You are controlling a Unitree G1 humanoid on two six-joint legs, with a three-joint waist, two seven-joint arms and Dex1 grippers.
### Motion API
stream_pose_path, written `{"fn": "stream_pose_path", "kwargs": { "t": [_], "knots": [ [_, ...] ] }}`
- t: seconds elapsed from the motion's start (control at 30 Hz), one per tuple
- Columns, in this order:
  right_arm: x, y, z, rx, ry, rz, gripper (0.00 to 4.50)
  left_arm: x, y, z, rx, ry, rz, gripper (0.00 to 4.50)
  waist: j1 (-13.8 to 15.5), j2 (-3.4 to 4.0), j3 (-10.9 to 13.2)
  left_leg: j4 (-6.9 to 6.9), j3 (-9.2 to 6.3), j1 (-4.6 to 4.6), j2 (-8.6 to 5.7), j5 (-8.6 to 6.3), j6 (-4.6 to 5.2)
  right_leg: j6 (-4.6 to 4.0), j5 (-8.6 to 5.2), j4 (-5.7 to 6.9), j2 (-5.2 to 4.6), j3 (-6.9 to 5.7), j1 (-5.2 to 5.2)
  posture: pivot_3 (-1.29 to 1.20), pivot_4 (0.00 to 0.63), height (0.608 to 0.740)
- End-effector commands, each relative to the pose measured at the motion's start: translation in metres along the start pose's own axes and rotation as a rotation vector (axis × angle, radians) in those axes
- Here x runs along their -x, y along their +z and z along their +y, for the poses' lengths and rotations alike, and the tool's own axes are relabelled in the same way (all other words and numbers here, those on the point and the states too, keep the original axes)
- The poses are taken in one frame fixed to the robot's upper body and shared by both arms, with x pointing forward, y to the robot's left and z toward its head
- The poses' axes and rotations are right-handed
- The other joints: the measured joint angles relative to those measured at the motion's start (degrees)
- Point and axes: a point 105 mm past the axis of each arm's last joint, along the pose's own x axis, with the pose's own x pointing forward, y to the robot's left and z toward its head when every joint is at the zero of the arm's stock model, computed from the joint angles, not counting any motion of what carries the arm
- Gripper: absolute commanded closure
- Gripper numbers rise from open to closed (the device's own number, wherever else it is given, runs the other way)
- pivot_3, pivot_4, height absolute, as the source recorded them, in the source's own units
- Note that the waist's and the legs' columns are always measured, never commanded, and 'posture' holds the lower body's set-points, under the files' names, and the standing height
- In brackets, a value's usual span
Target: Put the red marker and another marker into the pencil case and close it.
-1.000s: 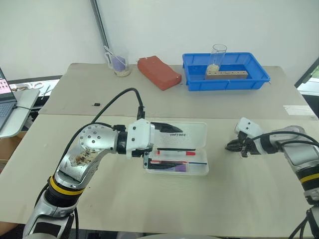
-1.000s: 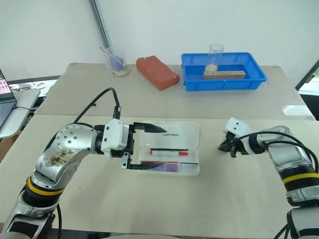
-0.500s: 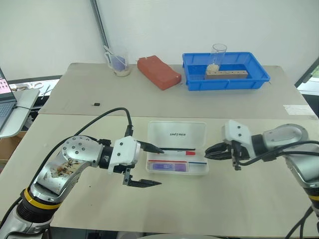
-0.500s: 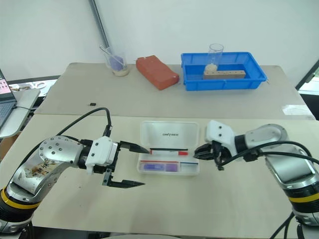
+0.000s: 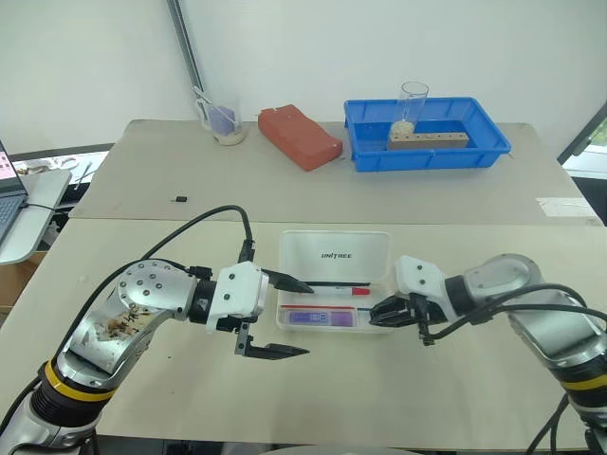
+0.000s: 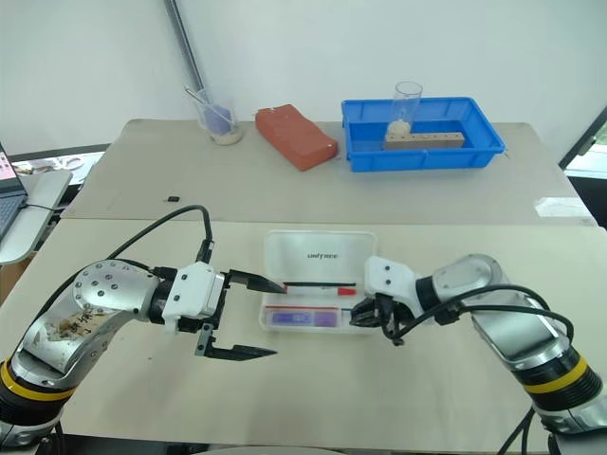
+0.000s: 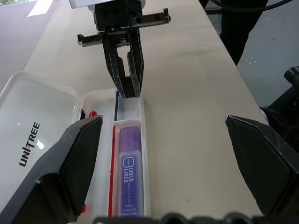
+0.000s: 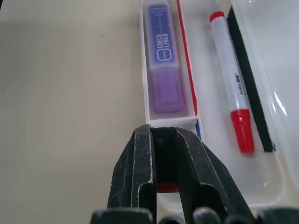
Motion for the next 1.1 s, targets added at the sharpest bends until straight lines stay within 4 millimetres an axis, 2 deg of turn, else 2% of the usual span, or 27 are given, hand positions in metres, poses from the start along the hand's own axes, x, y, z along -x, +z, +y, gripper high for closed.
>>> {"fn": "stream_pose_path", "kwargs": {
  "t": [0.03,0.1,0.17,0.37,0.4,0.47,0.53,0.6,0.7,0.8,0.93,1.0,1.1],
  "knots": [
    [0.001,0.01,-0.008,0.034,-0.038,-0.01,4.26,0.002,0.009,-0.002,-0.03,0.009,-0.017,0.0,0.01,0.0,0.0,0.0,0.0,0.0,0.0,0.0,0.0,0.0,0.0,0.0,0.0,0.0,0.0,0.0,0.15,0.74],
    [-0.001,0.008,-0.008,0.034,-0.032,0.0,4.26,0.001,0.01,0.0,-0.038,0.017,-0.02,0.0,0.13,0.0,0.0,0.01,0.0,0.01,-0.01,0.0,0.0,0.0,0.0,0.0,-0.01,0.0,-0.01,0.0,0.15,0.74],
    [-0.002,0.004,-0.008,0.028,-0.03,0.009,3.19,0.0,0.011,0.001,-0.039,0.024,-0.024,0.0,0.29,-0.02,0.01,0.03,-0.01,0.03,-0.02,0.0,0.0,0.01,0.0,-0.02,-0.02,-0.04,-0.08,0.0,0.15,0.74],
    [0.002,0.0,-0.01,0.014,-0.052,0.004,1.13,0.003,0.01,0.003,-0.037,0.032,-0.018,0.0,0.11,-0.02,0.01,0.02,0.01,0.01,-0.02,0.0,0.0,0.0,0.0,-0.01,-0.04,-0.01,-0.02,0.0,0.15,0.74],
    [0.004,0.003,-0.011,0.009,-0.063,-0.012,0.91,0.004,0.01,0.006,-0.032,0.043,-0.019,0.0,0.1,-0.02,0.01,0.02,0.01,0.0,-0.01,0.0,0.0,0.0,0.0,0.0,-0.03,-0.01,0.0,0.0,0.15,0.74],
    [0.011,0.014,-0.013,0.002,-0.092,-0.056,0.13,0.008,0.012,0.016,-0.011,0.089,-0.03,0.0,0.09,-0.03,0.02,0.01,0.0,0.0,-0.01,0.0,0.0,0.0,0.0,0.01,-0.02,-0.01,0.0,0.0,0.15,0.74],
    [0.021,0.026,-0.017,-0.008,-0.131,-0.109,0.13,0.012,0.013,0.031,0.028,0.157,-0.047,0.0,0.21,-0.05,0.03,0.02,0.0,-0.01,-0.01,0.0,0.0,0.0,0.0,0.02,-0.02,-0.01,0.01,0.0,0.15,0.74],
    [0.034,0.045,-0.02,-0.032,-0.19,-0.194,0.13,0.023,0.014,0.059,0.096,0.297,-0.078,0.0,0.35,-0.07,0.04,0.03,-0.04,0.01,-0.02,0.0,0.0,0.01,0.0,0.04,-0.02,-0.05,0.01,0.0,0.15,0.74],
    [0.051,0.07,-0.025,-0.051,-0.289,-0.313,0.11,0.044,0.003,0.105,0.175,0.523,-0.081,0.83,0.32,-0.11,0.06,0.05,-0.13,0.0,-0.06,0.0,0.0,0.05,0.01,0.08,0.0,-0.06,0.03,0.0,0.15,0.74],
    [0.061,0.088,-0.029,-0.08,-0.364,-0.406,0.11,0.057,-0.017,0.14,0.22,0.702,-0.017,2.33,0.16,-0.07,0.04,0.03,-0.22,-0.01,-0.09,0.0,0.0,0.05,0.02,0.06,0.06,-0.04,0.03,0.0,0.15,0.74],
    [0.065,0.098,-0.032,-0.085,-0.428,-0.455,0.11,0.058,-0.038,0.174,0.277,0.813,0.038,4.35,0.15,0.0,0.0,-0.02,-0.23,-0.03,-0.1,0.0,0.01,0.04,0.03,0.09,0.09,-0.03,-0.02,0.0,0.15,0.74],
    [0.066,0.101,-0.033,-0.079,-0.446,-0.461,0.11,0.053,-0.049,0.184,0.313,0.823,0.068,4.48,0.25,-0.02,0.01,0.0,-0.26,-0.09,-0.11,0.0,0.01,0.04,0.03,0.09,0.1,-0.05,-0.04,0.0,0.15,0.74],
    [0.068,0.105,-0.035,-0.082,-0.472,-0.48,0.11,0.038,-0.065,0.184,0.387,0.749,0.116,4.48,0.12,-0.02,0.01,0.0,-0.24,-0.11,-0.14,0.0,0.0,0.06,0.03,0.07,0.09,-0.03,-0.06,0.0,0.15,0.74]
  ]
}}
